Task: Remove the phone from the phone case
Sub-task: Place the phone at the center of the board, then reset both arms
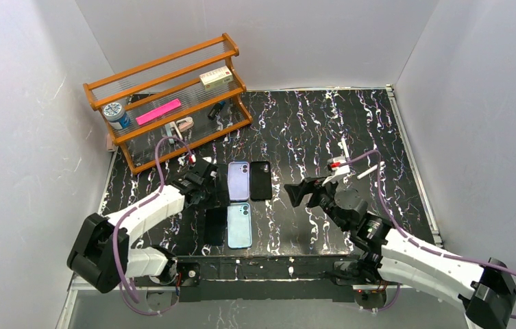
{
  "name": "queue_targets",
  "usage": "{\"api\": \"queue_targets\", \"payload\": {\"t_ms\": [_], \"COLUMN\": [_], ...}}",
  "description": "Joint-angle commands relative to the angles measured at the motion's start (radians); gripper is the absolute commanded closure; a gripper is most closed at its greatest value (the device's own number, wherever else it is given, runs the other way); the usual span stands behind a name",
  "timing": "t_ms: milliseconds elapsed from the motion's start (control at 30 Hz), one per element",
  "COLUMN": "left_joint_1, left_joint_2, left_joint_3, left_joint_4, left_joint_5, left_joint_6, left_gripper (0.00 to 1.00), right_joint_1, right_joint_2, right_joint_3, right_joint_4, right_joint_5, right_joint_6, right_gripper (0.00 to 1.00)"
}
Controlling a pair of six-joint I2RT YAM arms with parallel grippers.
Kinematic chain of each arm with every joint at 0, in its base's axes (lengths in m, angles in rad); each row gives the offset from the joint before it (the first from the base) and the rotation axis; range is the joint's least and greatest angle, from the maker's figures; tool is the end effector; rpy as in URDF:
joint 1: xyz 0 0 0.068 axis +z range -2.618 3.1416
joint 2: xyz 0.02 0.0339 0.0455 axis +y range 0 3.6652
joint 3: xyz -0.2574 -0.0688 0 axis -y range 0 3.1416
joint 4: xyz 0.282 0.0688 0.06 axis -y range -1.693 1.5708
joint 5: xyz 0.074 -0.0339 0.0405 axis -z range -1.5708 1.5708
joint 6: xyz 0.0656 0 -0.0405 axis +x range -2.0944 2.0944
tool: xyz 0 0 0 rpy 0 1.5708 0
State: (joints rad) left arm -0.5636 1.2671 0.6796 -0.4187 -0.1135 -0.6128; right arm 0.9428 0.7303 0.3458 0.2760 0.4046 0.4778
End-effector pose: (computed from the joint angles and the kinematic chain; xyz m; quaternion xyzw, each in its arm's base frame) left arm 0.2453 -0.1462 0.1352 -0.0394 0.9582 -0.1090 0.2616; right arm 0.1652 0.1836 0.2205 -0.0375 0.7405 0.3131 0.5934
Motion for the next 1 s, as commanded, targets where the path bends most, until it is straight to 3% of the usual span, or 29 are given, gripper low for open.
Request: {"api": "queue_targets", "payload": {"t_ms": [0, 233, 500, 700, 967], "left_joint_1": [0.045, 0.129, 0.156, 0.155, 0.155], "left_joint_2": [-0.064, -0.243, -0.548, -0.769, -1.006], "left_joint_3": [-0.005, 0.03, 0.202, 0.251, 0.168], "left_joint_4": [-0.029, -0.081, -0.193, -0.179, -0.065], "left_joint_5": [0.017, 0.024, -0.281, -0.487, -0.587], "left_joint_6": [-0.002, 0.008, 0.107, 0.176, 0.27], "left_gripper": [0.07, 0.02, 0.02, 0.02, 0.02], "right_joint_1": [-0.001, -0.002, -0.001, 0.0, -0.001], "right_joint_2": [-0.078, -0.284, -0.514, -0.562, -0.574], "right_joint_3": [0.042, 0.129, 0.316, 0.385, 0.393], "right_joint_4": [-0.085, -0.331, -0.657, -0.728, -0.744], "right_joint_5": [0.093, 0.25, 0.427, 0.446, 0.485], "right_joint_6": [-0.04, -0.108, -0.131, -0.144, -0.185], "right_gripper": [0.01, 0.01, 0.01, 0.01, 0.01]}}
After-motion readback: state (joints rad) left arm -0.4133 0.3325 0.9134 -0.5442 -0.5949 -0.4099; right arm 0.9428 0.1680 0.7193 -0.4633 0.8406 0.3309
